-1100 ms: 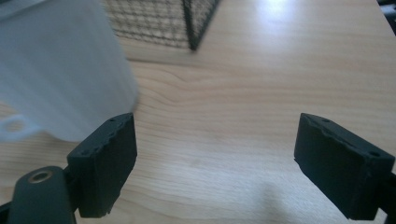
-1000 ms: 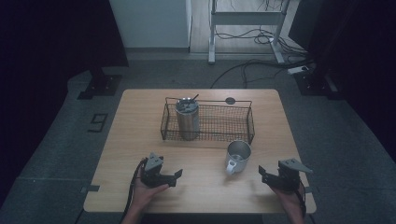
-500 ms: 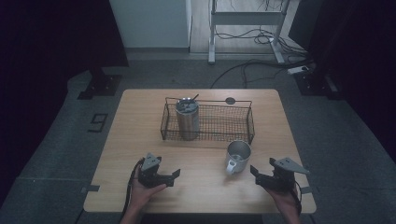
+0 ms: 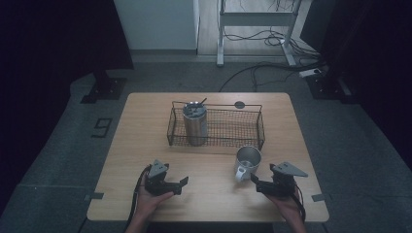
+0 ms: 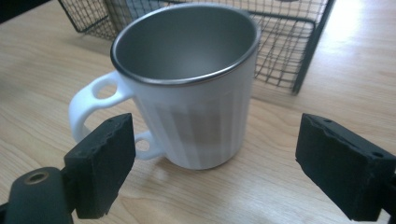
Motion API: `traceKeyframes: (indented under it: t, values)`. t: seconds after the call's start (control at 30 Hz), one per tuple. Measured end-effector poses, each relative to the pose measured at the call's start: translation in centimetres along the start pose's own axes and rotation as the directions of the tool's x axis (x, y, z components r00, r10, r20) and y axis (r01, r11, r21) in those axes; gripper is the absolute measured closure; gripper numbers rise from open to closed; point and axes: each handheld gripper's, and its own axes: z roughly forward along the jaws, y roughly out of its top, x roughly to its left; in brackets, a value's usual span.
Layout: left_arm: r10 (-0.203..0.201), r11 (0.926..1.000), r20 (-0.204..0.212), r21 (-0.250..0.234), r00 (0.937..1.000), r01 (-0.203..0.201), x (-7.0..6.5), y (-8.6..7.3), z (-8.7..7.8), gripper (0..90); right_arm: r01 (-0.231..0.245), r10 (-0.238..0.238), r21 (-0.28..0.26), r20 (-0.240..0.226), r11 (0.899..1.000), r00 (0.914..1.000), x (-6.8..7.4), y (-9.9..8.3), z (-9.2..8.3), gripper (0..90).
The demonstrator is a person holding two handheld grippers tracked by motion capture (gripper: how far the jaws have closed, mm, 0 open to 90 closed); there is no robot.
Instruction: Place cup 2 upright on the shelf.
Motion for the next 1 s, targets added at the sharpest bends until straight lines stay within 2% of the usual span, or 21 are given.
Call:
traceKeyframes:
  t: [0.23, 1.0]
  values:
    - [-0.008, 1.0000, -0.003, 0.003, 1.0000, 0.008, 0.2, -0.1, 0.0, 3.1, 0.021, -0.021, 0.030, -0.014, 0.999, 0.9997, 0.4, -0.3, 1.3, 11.6]
    - [-0.024, 0.9997, -0.008, -0.010, 0.9997, 0.023, 0.6, -0.3, -0.3, 4.9, 0.073, -0.072, 0.033, -0.016, 0.997, 0.9973, 0.9, -0.2, 3.9, 9.5]
